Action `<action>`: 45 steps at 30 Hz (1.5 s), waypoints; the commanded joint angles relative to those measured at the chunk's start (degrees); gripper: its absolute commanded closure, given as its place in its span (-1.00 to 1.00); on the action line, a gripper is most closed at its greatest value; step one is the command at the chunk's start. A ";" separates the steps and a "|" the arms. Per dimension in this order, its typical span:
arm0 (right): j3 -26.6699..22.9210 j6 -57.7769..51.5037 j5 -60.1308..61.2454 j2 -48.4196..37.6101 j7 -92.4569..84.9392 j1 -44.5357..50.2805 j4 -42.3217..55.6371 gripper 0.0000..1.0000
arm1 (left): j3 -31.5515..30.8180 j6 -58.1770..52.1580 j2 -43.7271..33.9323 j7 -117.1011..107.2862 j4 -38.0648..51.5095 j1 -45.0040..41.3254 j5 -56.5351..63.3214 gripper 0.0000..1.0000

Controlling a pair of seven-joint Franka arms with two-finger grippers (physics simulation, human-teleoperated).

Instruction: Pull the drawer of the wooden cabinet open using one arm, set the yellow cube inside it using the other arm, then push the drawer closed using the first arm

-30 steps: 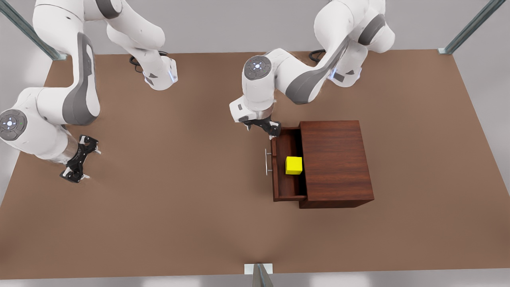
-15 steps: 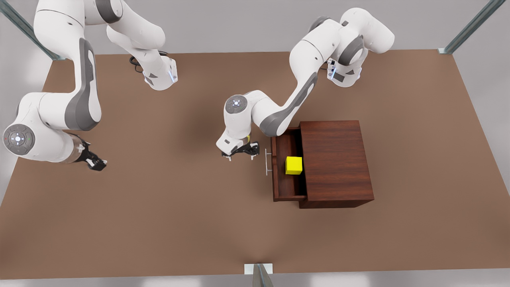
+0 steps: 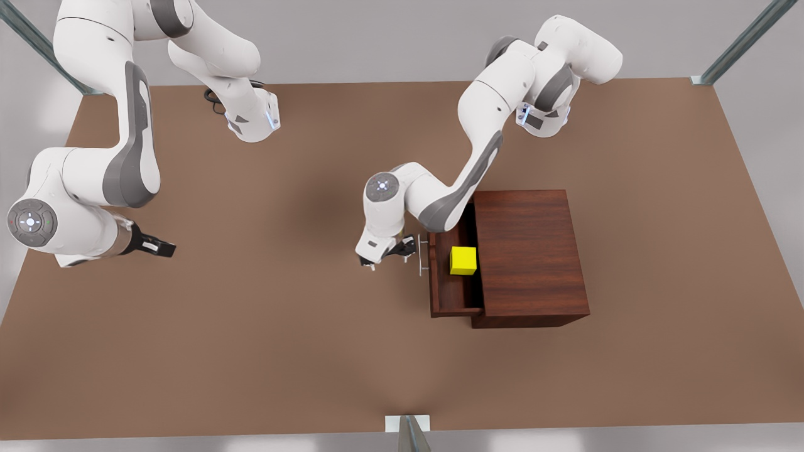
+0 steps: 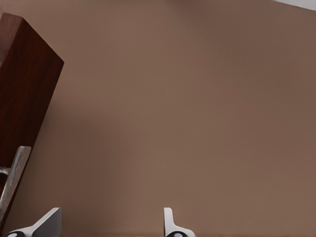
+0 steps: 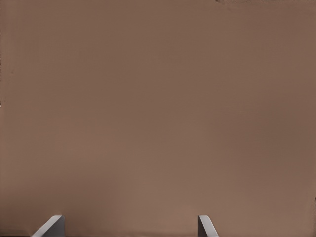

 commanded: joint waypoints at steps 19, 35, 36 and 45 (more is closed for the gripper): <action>-0.08 -0.17 0.07 -0.06 -17.68 -0.09 0.03 -1.00 | -0.09 -6.08 -1.27 12.35 -1.97 4.50 -0.22 -1.00; -0.08 -0.17 -0.02 -0.06 -17.68 -0.09 0.11 -1.00 | -0.53 -12.59 -3.29 22.01 -3.90 6.96 -1.89 -1.00; -0.08 -0.17 -0.02 -0.06 -17.68 -0.09 0.11 -1.00 | -0.44 -12.67 -3.47 22.54 -3.90 7.14 -2.33 -1.00; -0.08 -0.17 -0.02 -0.06 -17.68 -0.09 0.20 -1.00 | -0.26 -15.49 -3.90 23.95 -3.90 9.33 -2.24 -1.00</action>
